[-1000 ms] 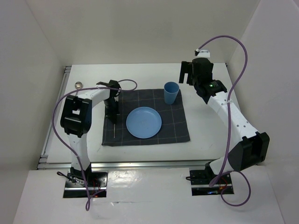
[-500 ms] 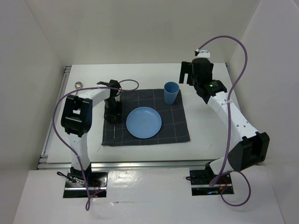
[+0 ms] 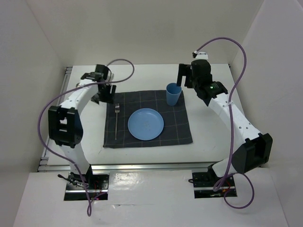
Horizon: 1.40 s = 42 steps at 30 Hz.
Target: Set the dinner table for one person
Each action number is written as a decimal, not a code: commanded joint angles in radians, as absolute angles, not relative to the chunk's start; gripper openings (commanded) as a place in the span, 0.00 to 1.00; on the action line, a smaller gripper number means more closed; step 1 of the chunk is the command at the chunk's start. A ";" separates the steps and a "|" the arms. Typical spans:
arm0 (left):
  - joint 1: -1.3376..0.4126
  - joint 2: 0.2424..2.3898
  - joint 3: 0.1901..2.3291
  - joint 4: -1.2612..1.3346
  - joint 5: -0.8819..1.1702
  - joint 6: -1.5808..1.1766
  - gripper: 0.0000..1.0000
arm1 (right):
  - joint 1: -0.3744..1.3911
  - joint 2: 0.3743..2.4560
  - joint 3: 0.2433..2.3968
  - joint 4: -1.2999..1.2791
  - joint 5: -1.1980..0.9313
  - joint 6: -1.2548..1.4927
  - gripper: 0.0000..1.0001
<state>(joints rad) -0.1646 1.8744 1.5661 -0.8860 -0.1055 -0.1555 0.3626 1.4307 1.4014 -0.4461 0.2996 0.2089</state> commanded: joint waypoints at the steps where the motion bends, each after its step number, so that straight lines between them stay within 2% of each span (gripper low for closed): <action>1: -0.066 1.782 1.601 -0.671 -0.319 0.041 0.78 | 0.383 1.457 1.434 -0.440 0.224 0.239 1.00; 3: -0.006 1.847 1.731 -0.736 -0.302 0.061 0.78 | 0.405 1.483 1.471 -0.462 0.183 0.262 1.00; 7: 0.153 2.073 1.950 -0.896 -0.065 0.014 0.78 | 0.456 1.506 1.513 -0.422 0.108 0.273 1.00; 9: 0.184 2.127 1.979 -0.868 -0.049 0.024 0.79 | 0.465 1.516 1.537 -0.411 0.080 0.284 1.00; 13: 0.202 2.313 2.202 -0.893 -0.096 0.037 0.79 | 0.465 1.494 1.581 -0.411 0.078 0.293 1.00; 17: 0.242 2.411 2.281 -0.870 -0.092 0.046 0.80 | 0.476 1.485 1.582 -0.400 0.063 0.304 1.00; 24: 0.317 2.476 2.243 -0.908 0.034 0.057 0.79 | 0.522 1.474 1.588 -0.446 0.119 0.360 1.00; 29: 0.339 2.335 1.987 -0.758 0.118 0.092 0.78 | 0.558 1.474 1.597 -0.457 0.153 0.360 1.00; 34: 0.330 2.261 1.921 -0.703 0.071 0.101 0.76 | 0.568 1.494 1.638 -0.466 0.153 0.371 1.00; 42: 0.373 2.460 2.150 -0.865 0.112 0.123 0.74 | 0.568 1.474 1.690 -0.459 0.163 0.361 1.00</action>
